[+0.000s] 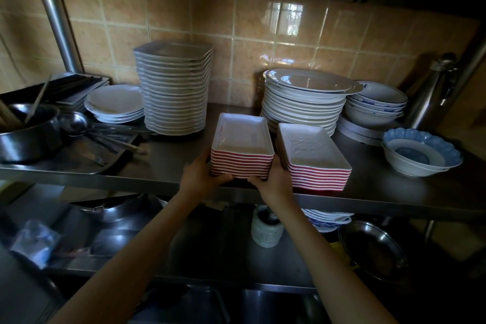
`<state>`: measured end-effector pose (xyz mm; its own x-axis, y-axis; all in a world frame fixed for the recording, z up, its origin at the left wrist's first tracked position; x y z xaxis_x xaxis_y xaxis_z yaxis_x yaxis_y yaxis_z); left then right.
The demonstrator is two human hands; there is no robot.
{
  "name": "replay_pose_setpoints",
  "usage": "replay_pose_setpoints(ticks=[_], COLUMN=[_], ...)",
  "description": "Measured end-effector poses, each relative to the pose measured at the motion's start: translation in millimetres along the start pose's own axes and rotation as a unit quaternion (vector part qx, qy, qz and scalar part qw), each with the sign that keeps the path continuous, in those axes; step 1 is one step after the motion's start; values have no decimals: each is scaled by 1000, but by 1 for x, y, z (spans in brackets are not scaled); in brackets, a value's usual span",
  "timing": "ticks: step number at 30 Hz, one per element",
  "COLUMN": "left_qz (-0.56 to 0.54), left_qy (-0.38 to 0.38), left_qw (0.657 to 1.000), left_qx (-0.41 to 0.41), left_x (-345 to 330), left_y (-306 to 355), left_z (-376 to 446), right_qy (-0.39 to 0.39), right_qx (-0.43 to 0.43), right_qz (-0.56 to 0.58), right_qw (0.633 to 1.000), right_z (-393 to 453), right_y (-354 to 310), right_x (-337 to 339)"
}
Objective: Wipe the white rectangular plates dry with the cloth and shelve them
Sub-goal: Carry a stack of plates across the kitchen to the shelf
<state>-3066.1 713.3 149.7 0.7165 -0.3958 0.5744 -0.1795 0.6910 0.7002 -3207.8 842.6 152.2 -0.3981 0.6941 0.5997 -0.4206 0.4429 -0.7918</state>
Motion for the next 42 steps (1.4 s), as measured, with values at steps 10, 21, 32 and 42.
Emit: replay_pose_setpoints(ticks=[10, 21, 32, 42], left_qz=[4, 65, 209, 283], left_qy=[2, 60, -5, 30], left_qw=[1000, 995, 973, 907], left_qx=[-30, -36, 96, 311], left_x=[13, 51, 110, 131], left_y=[6, -30, -60, -32], left_z=[-26, -123, -242, -440], right_qy=[29, 17, -233, -381], right_qx=[-17, 23, 149, 301], right_qz=[-94, -183, -238, -238], right_qw=[995, 983, 931, 841], right_z=[-26, -120, -189, -315], right_y=[9, 22, -12, -22], right_x=[3, -27, -102, -138])
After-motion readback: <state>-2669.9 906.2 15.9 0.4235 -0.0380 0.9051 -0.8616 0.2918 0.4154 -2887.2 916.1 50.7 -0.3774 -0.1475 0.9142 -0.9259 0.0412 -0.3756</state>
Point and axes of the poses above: each hand's wrist, its own z-axis towards the middle knuckle, its own x-axis out of the back of the hand, y = z × x, the point moved 10 cm from there along z, towards the middle knuckle, and after that the axes turned 15 degrees about -x, right-handed, at the moved point
